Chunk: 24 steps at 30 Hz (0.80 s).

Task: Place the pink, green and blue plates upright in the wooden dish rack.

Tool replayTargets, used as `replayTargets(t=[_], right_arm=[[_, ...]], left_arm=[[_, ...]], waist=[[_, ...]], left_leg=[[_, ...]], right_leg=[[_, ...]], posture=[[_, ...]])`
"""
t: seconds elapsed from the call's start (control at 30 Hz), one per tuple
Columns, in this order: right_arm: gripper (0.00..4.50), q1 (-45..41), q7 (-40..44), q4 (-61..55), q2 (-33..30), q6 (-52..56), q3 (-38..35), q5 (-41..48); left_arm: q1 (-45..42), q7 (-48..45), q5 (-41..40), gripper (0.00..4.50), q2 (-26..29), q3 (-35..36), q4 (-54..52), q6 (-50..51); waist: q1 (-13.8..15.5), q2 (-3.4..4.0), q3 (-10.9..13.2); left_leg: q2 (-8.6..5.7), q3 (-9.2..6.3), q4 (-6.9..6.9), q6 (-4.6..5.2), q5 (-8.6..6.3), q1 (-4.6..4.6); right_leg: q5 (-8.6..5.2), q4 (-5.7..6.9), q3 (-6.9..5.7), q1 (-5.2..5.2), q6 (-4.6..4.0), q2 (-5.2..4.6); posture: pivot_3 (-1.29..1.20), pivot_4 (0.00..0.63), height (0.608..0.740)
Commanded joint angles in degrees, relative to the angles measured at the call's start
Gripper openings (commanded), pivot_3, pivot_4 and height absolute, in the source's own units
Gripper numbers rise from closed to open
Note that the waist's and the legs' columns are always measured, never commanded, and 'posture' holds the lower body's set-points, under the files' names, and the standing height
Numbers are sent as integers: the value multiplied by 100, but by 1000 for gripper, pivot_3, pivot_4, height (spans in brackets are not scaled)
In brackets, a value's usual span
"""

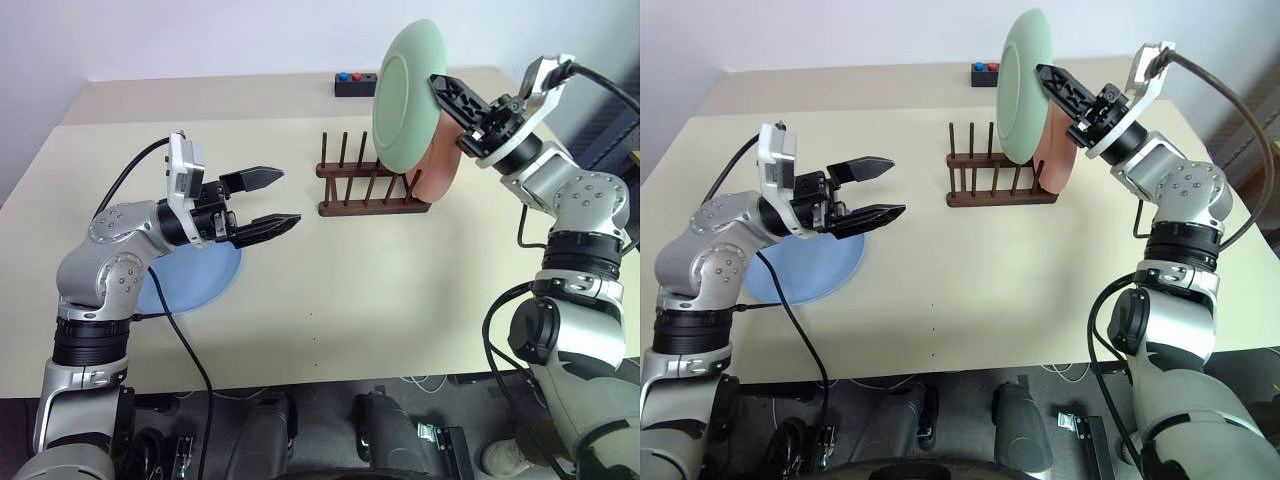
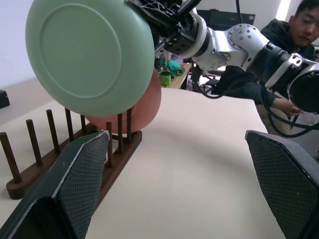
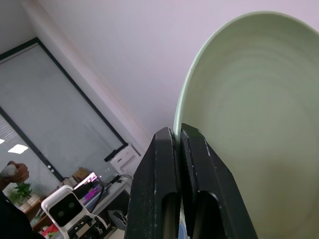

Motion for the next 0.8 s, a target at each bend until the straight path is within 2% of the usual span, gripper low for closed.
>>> replayTargets(t=[0.03,0.8], right_arm=[[29,3,139,-111,-92,-168,-2,-58],[29,298,257,218,58,-671,368,-710]], left_arm=[[23,-5,-141,4500,60,159,-191,4],[97,92,-285,4500,89,224,-325,96]], waist=[[0,0,0],[2,0,0]], left_leg=[[0,0,0,0,0,0],[0,0,0,0,0,0]], right_leg=[[0,0,0,0,0,0],[0,-2,0,0,0,0]], posture=[[0,150,740],[0,150,740]])
